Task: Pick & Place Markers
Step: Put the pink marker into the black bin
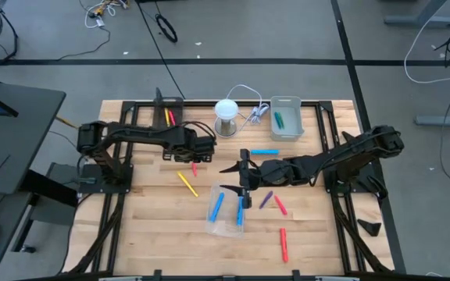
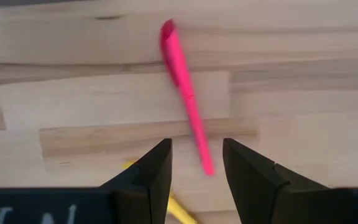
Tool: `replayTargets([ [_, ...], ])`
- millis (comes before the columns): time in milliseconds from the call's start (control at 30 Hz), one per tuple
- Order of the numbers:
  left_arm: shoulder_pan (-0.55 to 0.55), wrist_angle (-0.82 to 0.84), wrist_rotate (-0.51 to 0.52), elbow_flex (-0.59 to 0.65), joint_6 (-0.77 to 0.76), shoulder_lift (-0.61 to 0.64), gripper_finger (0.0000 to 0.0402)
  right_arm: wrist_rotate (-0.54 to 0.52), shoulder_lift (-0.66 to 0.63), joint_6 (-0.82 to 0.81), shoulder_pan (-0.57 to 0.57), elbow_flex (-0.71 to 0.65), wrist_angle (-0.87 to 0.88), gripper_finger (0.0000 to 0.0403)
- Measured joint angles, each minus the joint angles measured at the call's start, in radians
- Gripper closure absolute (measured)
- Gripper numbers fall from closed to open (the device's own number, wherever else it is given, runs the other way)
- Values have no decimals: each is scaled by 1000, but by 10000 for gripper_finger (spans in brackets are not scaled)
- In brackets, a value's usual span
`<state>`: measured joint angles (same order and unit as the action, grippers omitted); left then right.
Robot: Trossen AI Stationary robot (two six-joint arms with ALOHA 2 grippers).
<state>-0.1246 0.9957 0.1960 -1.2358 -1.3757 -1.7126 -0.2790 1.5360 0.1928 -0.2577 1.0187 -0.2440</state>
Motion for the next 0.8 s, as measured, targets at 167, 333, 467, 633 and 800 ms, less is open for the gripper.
replayTargets([
  [167,-2,7,10,0,-1,-64,253,0,0,8,-16,0,4,199],
  [333,-3,-37,14,0,0,-125,253,0,0,5,-16,0,12,199],
  [467,-3,-47,12,0,0,-174,253,0,0,-5,-16,0,20,199],
  [633,-1,-79,13,0,-1,-228,253,0,0,-18,-16,0,29,199],
  [800,0,-121,14,-2,-1,-247,252,0,0,-19,-16,0,42,199],
])
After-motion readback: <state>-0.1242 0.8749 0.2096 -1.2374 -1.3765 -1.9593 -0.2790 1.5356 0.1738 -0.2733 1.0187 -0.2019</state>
